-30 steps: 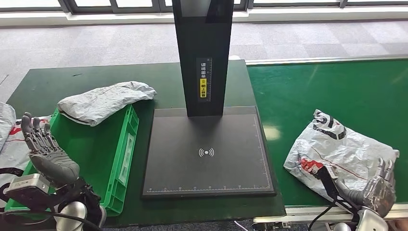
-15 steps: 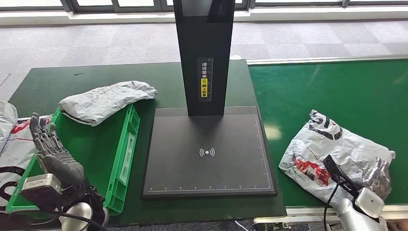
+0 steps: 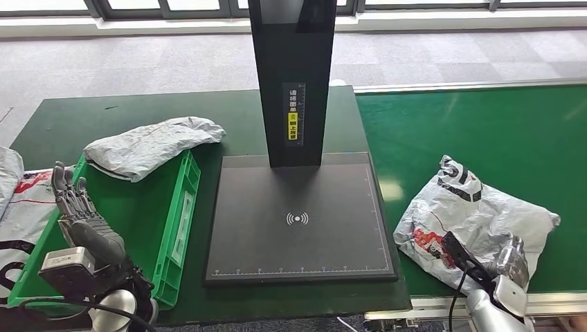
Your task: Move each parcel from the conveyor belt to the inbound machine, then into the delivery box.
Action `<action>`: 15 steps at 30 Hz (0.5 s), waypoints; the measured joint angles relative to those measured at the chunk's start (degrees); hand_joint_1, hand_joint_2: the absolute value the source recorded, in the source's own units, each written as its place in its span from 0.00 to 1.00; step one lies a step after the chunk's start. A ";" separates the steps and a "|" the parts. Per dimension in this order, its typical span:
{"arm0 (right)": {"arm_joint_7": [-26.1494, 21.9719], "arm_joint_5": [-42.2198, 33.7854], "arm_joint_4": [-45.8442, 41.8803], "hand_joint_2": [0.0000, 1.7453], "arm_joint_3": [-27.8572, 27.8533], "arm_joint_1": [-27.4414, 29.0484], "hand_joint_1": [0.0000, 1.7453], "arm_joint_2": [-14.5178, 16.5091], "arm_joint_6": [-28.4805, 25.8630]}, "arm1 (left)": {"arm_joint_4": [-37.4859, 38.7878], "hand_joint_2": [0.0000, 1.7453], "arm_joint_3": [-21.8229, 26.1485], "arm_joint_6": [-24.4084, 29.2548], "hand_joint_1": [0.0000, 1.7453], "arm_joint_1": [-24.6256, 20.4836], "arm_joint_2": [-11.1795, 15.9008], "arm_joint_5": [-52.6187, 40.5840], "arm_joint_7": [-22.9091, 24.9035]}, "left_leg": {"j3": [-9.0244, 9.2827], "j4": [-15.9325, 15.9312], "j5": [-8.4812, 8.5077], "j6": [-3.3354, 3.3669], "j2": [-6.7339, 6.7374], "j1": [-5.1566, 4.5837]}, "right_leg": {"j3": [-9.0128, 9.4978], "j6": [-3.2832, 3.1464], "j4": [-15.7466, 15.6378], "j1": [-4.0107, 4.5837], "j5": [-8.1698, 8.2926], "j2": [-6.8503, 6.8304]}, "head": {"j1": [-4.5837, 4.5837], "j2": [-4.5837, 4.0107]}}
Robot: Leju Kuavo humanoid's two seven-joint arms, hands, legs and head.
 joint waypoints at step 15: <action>-1.87 -0.15 0.02 1.00 0.18 -0.19 1.00 2.16 3.74 | 1.25 0.00 -0.01 -0.53 0.00 -0.60 0.15 0.03 0.00 | 0.17 0.02 0.00 0.00 0.12 0.01 | 0.16 0.06 -0.01 0.01 0.05 0.11 | 0.00 0.00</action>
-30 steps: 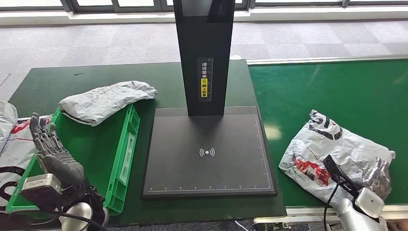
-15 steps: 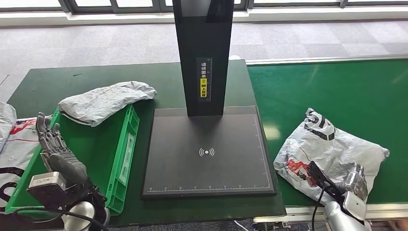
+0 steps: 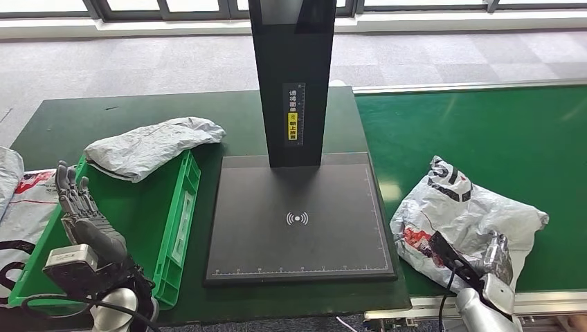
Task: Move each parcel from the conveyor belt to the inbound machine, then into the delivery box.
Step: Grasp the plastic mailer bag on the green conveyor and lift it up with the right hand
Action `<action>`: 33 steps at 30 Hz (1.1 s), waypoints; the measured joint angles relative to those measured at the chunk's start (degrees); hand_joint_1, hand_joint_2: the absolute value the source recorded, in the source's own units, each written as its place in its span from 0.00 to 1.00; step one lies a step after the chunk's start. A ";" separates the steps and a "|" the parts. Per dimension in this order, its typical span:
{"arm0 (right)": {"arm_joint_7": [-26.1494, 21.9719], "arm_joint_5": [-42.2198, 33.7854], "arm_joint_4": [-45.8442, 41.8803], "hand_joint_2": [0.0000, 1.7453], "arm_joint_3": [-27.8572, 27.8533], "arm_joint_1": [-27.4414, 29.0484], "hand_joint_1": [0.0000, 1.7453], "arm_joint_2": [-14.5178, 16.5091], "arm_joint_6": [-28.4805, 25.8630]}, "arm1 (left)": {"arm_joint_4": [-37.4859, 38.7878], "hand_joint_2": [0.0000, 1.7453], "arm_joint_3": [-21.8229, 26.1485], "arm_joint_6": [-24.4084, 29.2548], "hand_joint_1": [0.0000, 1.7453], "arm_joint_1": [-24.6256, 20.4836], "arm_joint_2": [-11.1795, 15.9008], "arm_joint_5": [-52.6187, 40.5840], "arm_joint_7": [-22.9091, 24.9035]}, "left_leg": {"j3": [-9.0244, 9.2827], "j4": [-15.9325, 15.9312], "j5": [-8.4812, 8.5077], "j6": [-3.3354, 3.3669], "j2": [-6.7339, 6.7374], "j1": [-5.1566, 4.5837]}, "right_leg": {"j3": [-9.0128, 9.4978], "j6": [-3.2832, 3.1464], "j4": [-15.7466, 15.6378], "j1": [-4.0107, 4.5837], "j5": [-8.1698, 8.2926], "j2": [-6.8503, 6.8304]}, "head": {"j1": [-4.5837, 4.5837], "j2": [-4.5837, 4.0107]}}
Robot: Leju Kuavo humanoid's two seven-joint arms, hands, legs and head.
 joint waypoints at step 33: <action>-2.15 2.80 0.31 1.00 6.82 -0.50 1.00 0.62 7.30 | 2.55 0.00 0.00 -0.92 0.00 0.15 0.43 0.22 0.00 | 0.48 0.10 -0.19 0.27 0.26 0.28 | 0.78 0.16 -0.46 0.38 0.10 0.20 | 0.00 0.00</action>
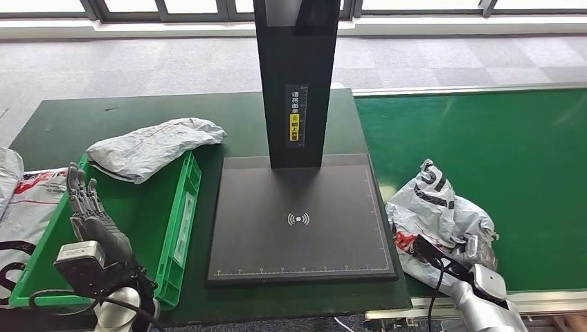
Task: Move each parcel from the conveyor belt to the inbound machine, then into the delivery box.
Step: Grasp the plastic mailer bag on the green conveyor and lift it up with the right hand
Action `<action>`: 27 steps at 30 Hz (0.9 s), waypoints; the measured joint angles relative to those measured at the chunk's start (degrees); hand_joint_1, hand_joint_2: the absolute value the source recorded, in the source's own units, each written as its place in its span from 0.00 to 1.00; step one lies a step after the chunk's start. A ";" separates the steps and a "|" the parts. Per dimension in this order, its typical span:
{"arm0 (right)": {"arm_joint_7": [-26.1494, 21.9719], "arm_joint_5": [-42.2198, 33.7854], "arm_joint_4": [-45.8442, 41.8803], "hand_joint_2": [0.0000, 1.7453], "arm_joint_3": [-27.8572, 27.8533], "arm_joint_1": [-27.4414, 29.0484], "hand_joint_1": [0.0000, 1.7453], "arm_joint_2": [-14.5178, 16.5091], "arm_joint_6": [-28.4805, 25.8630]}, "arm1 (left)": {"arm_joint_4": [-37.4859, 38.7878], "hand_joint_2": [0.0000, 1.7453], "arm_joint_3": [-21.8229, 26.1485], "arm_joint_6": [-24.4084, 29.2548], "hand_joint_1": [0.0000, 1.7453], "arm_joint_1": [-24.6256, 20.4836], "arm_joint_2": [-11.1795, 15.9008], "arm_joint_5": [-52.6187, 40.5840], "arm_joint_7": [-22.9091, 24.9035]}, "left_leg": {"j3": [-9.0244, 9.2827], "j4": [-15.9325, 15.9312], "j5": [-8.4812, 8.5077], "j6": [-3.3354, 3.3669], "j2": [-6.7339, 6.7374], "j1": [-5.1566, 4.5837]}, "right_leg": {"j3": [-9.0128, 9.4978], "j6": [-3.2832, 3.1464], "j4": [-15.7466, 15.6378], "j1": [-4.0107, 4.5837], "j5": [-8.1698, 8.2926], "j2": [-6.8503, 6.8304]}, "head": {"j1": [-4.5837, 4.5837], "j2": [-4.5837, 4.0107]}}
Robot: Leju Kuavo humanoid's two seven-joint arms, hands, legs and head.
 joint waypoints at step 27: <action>-26.41 -43.13 -77.58 1.00 11.41 32.44 1.00 10.40 -31.15 | -2.92 0.00 1.74 -1.56 0.00 4.46 -0.72 -1.92 0.08 | -0.89 -0.04 0.06 -0.21 -0.91 -0.03 | -0.74 -0.10 0.17 -0.09 -0.32 -0.84 | -0.01 0.00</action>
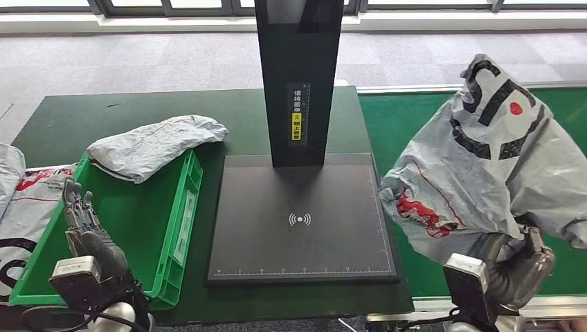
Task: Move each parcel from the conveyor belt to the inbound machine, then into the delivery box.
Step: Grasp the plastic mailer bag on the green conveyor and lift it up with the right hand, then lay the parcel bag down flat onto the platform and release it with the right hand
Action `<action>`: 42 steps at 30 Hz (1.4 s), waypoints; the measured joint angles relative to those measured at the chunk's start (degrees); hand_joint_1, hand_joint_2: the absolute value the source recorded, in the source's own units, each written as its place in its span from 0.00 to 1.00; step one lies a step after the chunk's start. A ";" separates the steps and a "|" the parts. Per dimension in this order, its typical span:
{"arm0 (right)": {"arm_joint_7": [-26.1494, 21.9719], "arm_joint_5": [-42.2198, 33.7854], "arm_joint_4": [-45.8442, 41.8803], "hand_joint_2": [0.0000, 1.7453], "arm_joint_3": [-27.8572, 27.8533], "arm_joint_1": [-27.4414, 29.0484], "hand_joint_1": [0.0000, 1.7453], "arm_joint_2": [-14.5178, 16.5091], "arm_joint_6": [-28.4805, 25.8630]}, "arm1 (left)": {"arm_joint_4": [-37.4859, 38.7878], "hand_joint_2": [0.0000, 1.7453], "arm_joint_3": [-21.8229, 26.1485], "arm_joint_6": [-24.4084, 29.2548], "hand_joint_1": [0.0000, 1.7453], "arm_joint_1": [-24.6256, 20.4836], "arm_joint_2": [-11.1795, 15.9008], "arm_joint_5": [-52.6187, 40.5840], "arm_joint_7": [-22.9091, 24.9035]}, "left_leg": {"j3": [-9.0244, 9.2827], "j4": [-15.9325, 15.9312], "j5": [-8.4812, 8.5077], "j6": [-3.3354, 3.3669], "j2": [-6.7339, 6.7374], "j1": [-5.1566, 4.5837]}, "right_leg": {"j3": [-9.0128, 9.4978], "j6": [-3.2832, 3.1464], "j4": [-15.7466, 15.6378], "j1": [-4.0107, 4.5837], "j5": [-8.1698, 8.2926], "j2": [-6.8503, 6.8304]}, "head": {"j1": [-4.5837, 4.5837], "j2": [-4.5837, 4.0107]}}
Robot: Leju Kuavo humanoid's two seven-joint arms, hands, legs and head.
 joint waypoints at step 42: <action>8.78 -2.32 46.01 1.00 9.99 -17.81 1.00 8.54 15.52 | -0.61 0.00 1.64 1.11 0.00 -1.22 -4.99 -3.54 3.15 | 0.37 0.00 0.27 -0.01 0.25 -0.04 | -0.20 -0.03 0.05 0.07 0.29 0.25 | 0.01 0.00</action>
